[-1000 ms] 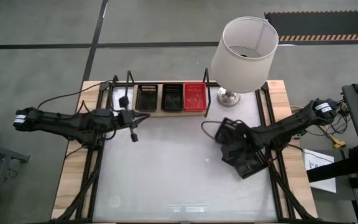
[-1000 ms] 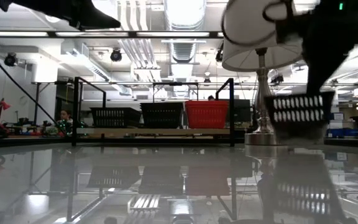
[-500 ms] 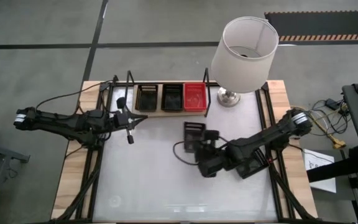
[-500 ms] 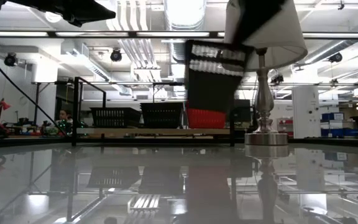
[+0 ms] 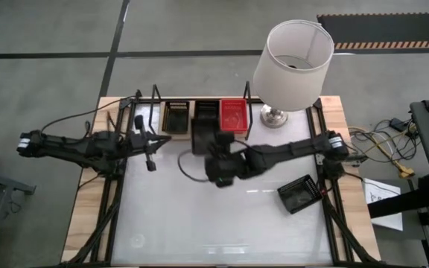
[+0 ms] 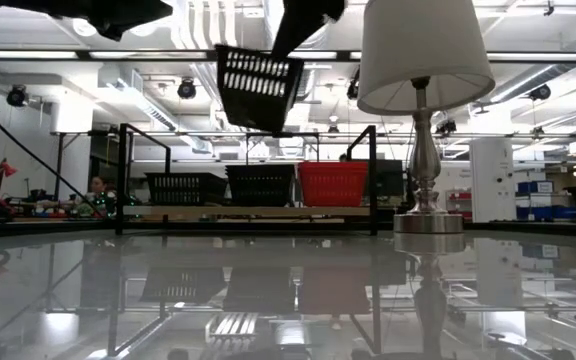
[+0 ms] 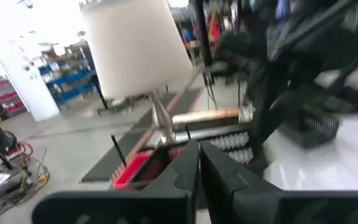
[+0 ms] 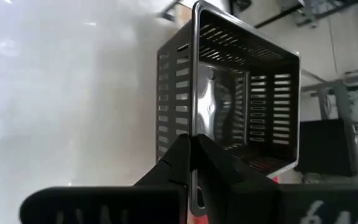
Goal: Stack baskets on shelf by color
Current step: Stack the black bin on the left black bin on the shelf
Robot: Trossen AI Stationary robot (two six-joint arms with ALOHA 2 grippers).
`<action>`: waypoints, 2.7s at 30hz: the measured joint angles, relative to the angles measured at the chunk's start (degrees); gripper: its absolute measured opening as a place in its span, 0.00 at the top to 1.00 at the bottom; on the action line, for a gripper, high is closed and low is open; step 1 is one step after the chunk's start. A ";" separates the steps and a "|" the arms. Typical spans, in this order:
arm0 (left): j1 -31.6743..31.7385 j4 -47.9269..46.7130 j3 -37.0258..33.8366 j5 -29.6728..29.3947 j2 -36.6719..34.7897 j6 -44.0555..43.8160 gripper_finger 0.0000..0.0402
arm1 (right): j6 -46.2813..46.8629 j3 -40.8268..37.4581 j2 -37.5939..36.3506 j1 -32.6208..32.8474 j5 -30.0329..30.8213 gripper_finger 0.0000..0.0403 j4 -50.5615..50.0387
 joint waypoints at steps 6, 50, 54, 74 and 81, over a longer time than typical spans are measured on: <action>0.00 13.79 -7.06 1.81 -5.55 1.84 1.00 | -6.16 5.11 4.85 -6.50 -0.02 0.97 4.17; 0.07 20.58 -15.45 6.91 -18.35 4.82 1.00 | -10.78 16.41 23.89 -17.11 -5.17 0.94 28.37; 0.07 20.59 -15.47 6.93 -18.48 4.83 1.00 | -10.89 16.39 24.04 -17.13 -5.15 0.88 28.45; 0.07 20.59 -15.57 6.97 -18.48 4.83 1.00 | -10.29 15.78 24.42 -17.48 -5.41 0.86 28.39; 0.04 20.58 -15.58 6.97 -18.48 4.83 1.00 | -10.78 15.71 26.10 -17.66 -7.93 0.80 28.35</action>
